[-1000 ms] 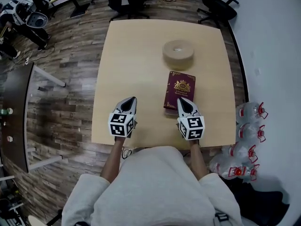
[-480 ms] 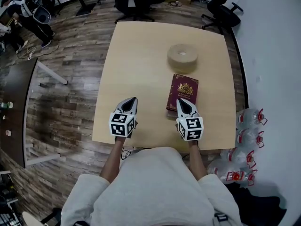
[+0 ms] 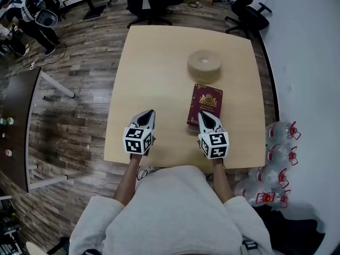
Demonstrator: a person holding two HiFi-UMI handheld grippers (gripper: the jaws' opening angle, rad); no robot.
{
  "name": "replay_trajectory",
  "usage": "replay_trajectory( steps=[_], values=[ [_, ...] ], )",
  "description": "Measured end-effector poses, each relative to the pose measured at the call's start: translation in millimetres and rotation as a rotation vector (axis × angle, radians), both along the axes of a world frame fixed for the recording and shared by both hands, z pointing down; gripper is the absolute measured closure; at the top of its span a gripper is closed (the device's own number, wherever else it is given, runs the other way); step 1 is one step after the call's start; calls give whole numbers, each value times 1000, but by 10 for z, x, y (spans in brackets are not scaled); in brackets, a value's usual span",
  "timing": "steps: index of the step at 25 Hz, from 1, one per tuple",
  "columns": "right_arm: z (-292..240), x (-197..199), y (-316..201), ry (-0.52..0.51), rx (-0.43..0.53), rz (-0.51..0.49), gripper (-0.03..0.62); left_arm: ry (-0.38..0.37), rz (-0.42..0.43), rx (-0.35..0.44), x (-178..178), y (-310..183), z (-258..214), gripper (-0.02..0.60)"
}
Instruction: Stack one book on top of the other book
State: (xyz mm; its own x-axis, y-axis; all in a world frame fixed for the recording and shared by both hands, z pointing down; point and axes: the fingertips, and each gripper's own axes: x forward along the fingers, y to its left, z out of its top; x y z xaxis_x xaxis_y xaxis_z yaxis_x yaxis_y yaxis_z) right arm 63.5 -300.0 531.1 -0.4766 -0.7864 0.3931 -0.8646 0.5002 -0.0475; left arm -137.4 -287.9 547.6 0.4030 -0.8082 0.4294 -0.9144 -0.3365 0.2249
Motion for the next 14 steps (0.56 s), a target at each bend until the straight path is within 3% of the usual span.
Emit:
replay_trajectory(
  steps=[14],
  values=[
    [10,-26,-8,10,0,2,591,5,7,1,-5,-29,15,571]
  ],
)
